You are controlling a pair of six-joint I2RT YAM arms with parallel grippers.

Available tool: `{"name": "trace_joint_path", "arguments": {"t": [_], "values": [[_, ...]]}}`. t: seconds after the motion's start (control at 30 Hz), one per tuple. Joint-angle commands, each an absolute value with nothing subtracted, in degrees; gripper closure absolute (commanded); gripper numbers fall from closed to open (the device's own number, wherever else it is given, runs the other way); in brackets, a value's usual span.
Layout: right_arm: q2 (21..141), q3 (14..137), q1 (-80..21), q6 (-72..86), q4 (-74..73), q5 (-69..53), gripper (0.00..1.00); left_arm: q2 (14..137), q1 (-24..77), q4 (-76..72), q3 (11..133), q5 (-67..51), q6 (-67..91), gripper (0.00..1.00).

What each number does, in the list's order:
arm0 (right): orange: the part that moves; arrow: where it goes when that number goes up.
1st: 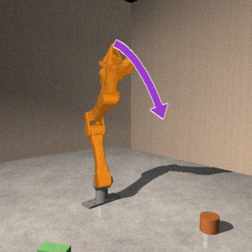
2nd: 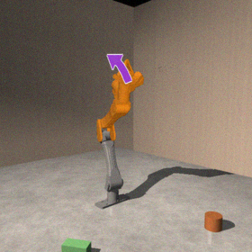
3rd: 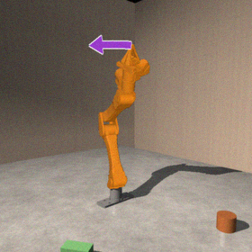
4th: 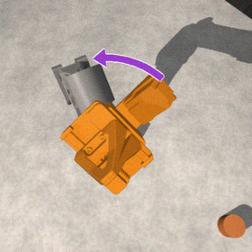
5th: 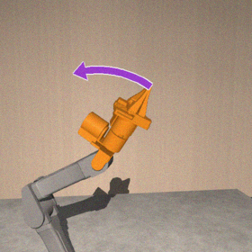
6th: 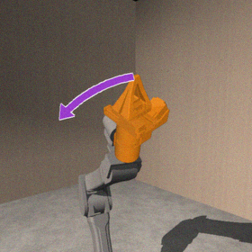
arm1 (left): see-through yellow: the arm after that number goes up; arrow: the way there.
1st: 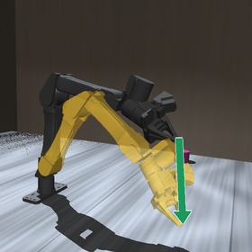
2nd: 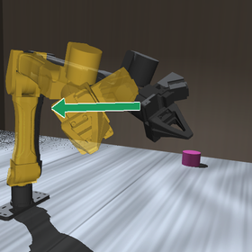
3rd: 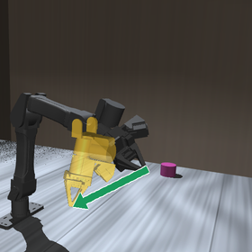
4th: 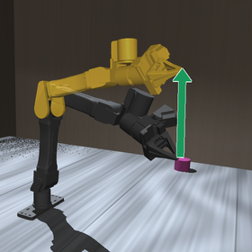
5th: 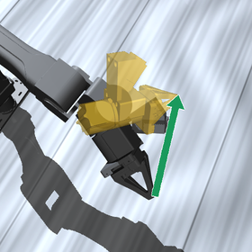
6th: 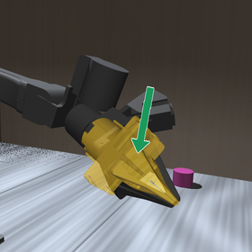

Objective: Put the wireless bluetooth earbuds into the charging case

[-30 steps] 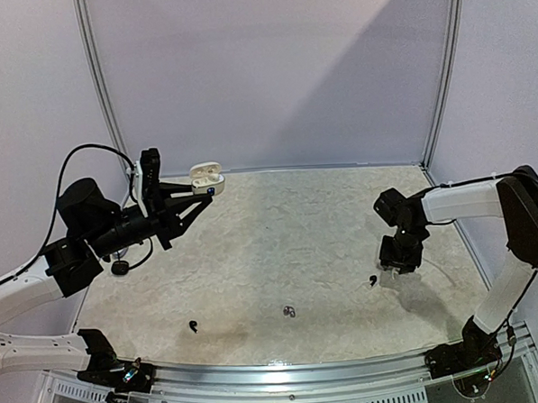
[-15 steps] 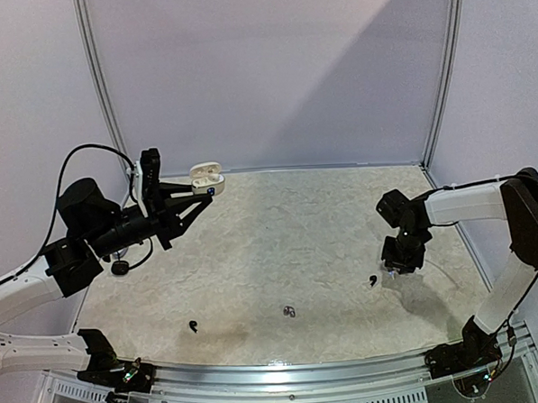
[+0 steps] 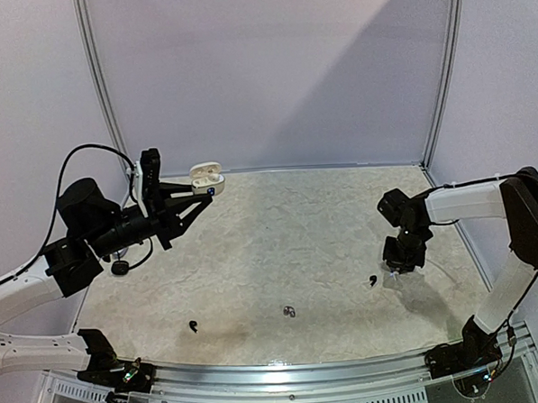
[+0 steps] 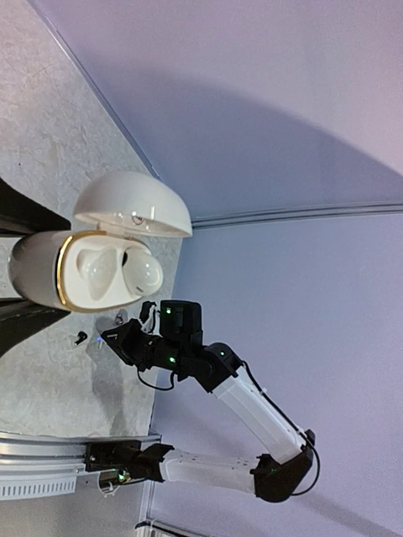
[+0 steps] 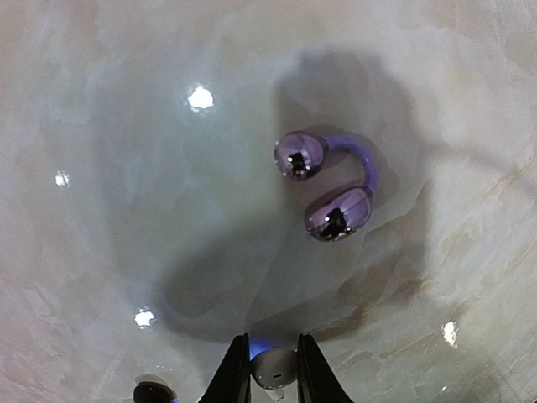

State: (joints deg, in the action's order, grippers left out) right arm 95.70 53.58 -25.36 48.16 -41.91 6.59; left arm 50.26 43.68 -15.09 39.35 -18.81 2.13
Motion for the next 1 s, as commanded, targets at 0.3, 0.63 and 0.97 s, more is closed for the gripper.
{"name": "trace_joint_path", "arguments": {"t": [0.3,0.63,0.97], "values": [[85.54,77.88,-31.56,39.22,-43.32,9.93,0.95,50.62,43.33,-16.68,38.97,-15.67,0.88,1.0],[84.44,93.52,-56.83,22.42,-12.76,22.85,1.0,53.47,43.33,-20.54,42.54,-9.55,-2.64,1.0],[94.86,99.66,-69.66,5.15,8.54,19.44,1.0,53.79,43.42,-21.96,42.8,-6.35,-4.1,1.0]]}}
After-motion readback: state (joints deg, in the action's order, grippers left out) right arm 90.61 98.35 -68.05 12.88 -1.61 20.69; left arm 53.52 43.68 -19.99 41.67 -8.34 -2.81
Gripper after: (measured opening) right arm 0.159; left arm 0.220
